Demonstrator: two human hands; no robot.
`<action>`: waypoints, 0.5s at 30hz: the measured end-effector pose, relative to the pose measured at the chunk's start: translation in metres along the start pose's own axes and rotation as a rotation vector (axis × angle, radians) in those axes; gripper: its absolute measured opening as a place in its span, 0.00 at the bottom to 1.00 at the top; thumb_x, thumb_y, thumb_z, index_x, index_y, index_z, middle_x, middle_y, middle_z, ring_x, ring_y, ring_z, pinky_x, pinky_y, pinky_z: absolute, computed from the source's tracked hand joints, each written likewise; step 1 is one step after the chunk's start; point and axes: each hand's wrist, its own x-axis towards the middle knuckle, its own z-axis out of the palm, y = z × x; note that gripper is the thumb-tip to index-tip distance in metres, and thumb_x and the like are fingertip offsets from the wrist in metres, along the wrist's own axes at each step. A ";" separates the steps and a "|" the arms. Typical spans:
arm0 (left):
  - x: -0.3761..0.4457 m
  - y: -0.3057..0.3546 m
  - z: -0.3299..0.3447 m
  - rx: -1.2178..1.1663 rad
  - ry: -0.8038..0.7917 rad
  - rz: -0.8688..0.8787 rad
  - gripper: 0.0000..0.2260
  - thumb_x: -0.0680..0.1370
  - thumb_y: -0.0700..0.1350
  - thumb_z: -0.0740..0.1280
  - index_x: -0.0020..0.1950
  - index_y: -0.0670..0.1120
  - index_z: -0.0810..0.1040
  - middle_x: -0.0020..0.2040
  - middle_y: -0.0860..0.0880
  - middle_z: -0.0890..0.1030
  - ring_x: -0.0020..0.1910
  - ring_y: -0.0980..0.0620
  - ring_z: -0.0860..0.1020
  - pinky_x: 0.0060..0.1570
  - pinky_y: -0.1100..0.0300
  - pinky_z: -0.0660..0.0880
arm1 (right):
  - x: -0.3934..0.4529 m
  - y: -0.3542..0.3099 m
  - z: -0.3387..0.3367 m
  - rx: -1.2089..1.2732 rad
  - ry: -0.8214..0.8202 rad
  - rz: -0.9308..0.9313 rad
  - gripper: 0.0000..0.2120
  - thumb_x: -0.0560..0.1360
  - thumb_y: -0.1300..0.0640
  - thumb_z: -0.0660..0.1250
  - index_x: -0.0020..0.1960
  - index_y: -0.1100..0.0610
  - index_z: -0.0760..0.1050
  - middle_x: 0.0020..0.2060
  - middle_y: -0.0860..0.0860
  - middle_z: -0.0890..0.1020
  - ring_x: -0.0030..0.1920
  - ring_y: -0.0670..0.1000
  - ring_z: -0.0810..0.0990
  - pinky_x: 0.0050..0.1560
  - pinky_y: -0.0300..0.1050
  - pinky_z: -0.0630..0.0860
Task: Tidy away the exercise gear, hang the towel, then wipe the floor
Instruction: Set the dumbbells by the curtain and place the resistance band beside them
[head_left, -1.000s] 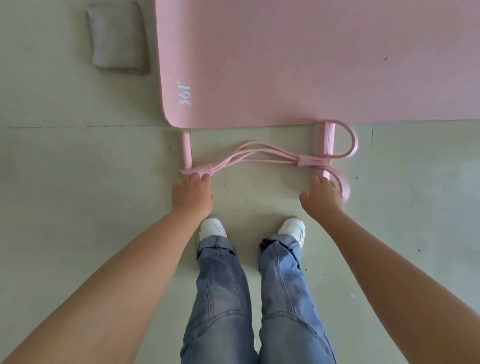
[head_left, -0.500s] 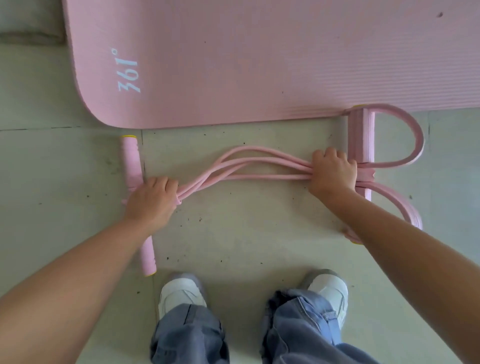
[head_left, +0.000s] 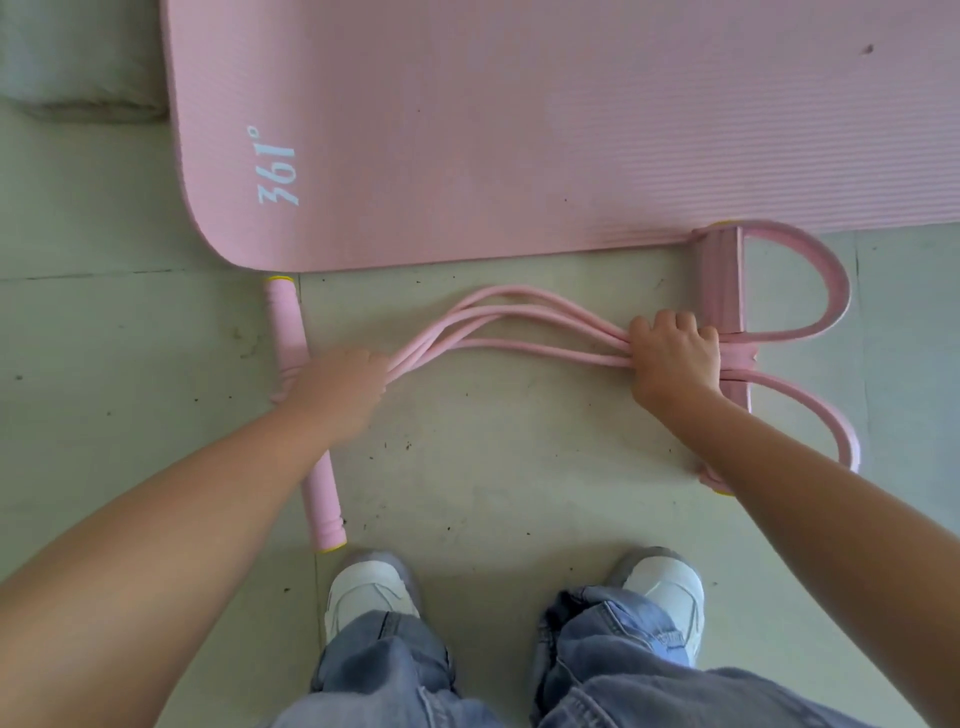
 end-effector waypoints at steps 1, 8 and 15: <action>0.005 -0.002 -0.001 0.013 -0.016 0.007 0.15 0.82 0.47 0.57 0.65 0.41 0.67 0.63 0.44 0.73 0.64 0.45 0.72 0.56 0.54 0.72 | 0.000 0.002 0.000 -0.010 -0.001 -0.017 0.17 0.73 0.63 0.63 0.61 0.59 0.68 0.59 0.57 0.72 0.61 0.58 0.70 0.60 0.50 0.69; -0.005 -0.005 -0.070 -0.016 -0.165 0.104 0.13 0.81 0.44 0.58 0.62 0.39 0.70 0.60 0.40 0.76 0.58 0.41 0.77 0.53 0.53 0.72 | -0.014 0.025 -0.045 0.029 -0.030 -0.055 0.18 0.75 0.59 0.60 0.64 0.62 0.66 0.61 0.58 0.72 0.63 0.59 0.72 0.60 0.51 0.70; -0.098 0.017 -0.187 -0.081 -0.035 0.035 0.13 0.82 0.44 0.57 0.62 0.37 0.69 0.60 0.39 0.74 0.60 0.40 0.74 0.53 0.50 0.72 | -0.122 0.077 -0.116 0.144 -0.049 0.104 0.15 0.76 0.60 0.61 0.62 0.62 0.66 0.59 0.58 0.72 0.61 0.58 0.72 0.61 0.50 0.67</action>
